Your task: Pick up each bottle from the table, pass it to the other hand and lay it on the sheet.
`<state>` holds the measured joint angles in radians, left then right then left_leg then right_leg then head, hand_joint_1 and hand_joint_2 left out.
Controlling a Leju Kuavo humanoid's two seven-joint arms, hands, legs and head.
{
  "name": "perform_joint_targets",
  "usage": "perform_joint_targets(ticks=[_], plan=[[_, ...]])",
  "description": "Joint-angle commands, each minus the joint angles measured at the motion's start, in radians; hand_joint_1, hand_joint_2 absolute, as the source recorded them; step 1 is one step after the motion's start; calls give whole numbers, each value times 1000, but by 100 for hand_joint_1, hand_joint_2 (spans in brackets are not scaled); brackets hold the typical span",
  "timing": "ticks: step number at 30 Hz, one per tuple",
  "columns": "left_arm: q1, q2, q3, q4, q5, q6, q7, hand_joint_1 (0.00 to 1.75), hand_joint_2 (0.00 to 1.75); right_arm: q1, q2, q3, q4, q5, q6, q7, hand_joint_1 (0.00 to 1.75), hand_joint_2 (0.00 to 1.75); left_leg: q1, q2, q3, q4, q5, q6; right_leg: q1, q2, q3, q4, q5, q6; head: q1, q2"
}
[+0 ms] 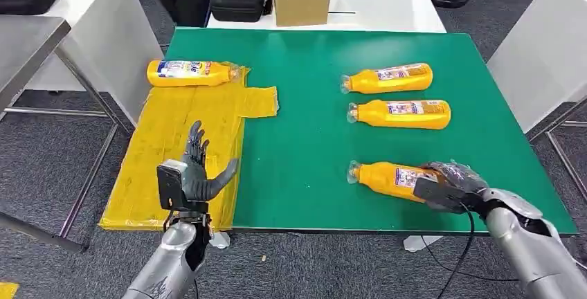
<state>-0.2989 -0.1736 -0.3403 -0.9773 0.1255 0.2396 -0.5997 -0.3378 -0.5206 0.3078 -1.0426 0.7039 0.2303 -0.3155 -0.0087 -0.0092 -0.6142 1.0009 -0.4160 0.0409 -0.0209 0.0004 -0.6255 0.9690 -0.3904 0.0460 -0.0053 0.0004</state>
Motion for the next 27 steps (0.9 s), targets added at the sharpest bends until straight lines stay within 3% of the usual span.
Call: perform_joint_targets(ticks=[1, 5, 13, 15, 16, 19, 27], plan=[[-6, 11, 1, 20, -14, 27, -1, 0, 175, 40, 247, -112, -59, 14, -141, -58, 175, 175, 2, 6, 6, -1, -2, -4, 3, 5, 4, -2, -1, -3, 0, 0], [-4, 0, 11, 12, -30, 31, 5, 0, 175, 33, 327, -146, -63, 13, -195, -85, 175, 175, 3, 4, 5, -1, -2, -3, 3, 3, 3, -1, -1, -3, 0, 0], [-4, -8, 32, -4, -42, 30, 17, 0, 175, 17, 410, -175, -82, -62, -239, -161, 175, 175, 2, 3, 2, 0, -1, -3, 2, 3, 1, 0, -1, -2, 0, 0], [-5, -9, 38, -8, -41, 28, 18, 0, 175, 15, 444, -176, -80, -73, -250, -167, 175, 175, 5, 7, 10, 2, -7, -6, 5, 5, 9, 1, -5, -5, 0, 0], [-7, -10, 39, -9, -41, 28, 19, 0, 175, 14, 452, -170, -79, -70, -249, -165, 175, 175, 2, 3, 2, 0, -1, -3, 1, 3, 1, 0, -1, -2, 1, 0], [-17, -12, 39, -9, -26, 4, 38, 0, 175, 4, 476, -167, -70, -77, -252, -169, 175, 175, 3, 5, 5, 1, -4, -5, 3, 5, 4, 1, -3, -4, 0, 0], [-61, 32, -24, 42, 274, -482, 244, 0, 175, -128, 576, -110, 123, -90, -227, -206, 175, 175, 2, 5, 2, 0, -1, -3, 2, 5, 0, 1, 0, -2, 0, 0]])
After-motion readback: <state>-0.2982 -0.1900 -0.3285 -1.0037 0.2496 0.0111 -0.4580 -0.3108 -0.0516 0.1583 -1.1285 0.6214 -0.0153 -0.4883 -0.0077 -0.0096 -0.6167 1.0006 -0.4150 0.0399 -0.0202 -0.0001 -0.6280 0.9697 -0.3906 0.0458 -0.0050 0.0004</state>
